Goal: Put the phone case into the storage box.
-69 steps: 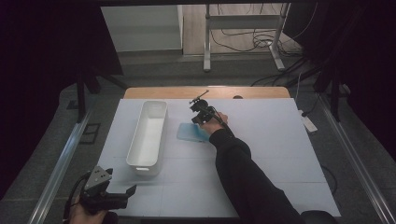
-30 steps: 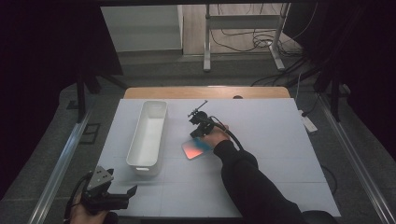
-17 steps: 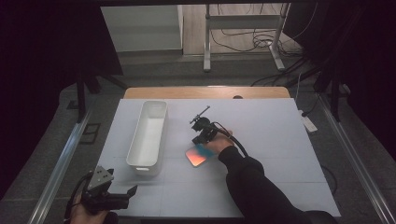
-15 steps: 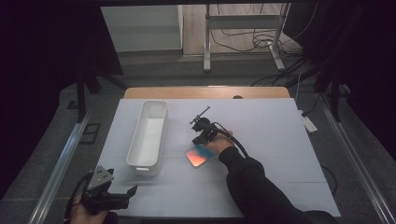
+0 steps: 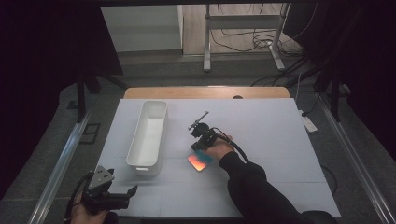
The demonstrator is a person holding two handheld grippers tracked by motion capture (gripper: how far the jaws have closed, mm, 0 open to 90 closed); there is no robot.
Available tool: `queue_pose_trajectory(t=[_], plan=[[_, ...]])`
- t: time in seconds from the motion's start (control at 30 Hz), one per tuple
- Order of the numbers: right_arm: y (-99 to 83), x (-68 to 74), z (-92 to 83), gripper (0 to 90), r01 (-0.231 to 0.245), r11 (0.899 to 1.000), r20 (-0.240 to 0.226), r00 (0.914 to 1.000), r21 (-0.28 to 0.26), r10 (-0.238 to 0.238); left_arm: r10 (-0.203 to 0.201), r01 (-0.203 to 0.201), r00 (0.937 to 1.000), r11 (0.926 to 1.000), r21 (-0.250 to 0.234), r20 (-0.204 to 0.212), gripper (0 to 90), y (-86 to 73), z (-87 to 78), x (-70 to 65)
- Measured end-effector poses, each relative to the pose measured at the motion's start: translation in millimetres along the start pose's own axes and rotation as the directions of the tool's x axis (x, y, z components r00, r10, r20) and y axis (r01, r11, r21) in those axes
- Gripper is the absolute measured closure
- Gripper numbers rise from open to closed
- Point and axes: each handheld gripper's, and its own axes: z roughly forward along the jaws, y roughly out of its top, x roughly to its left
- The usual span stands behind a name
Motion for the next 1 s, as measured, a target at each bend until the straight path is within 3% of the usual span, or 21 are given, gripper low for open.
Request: queue_pose_trajectory(t=[0.27,0.47,1.0], plan=[[-4.0,13.0,1.3,89.4,0.025,1.000,-0.007,0.9997,0.017,-0.024,0.002,-0.002,1.0000,1.0000,0.001,-0.001,1.9,0.0,0.1,-0.2],[-15.5,19.6,-4.7,89.4,0.013,1.000,-0.016,0.9998,0.025,-0.012,0.005,-0.005,1.0000,1.0000,0.004,-0.004,2.0,0.3,0.3,-0.8],[-59.3,33.4,-30.8,89.3,0.023,0.998,-0.002,0.9997,0.061,-0.022,0.009,-0.009,0.9999,0.9999,0.008,-0.009,2.1,0.6,0.7,-1.5]])
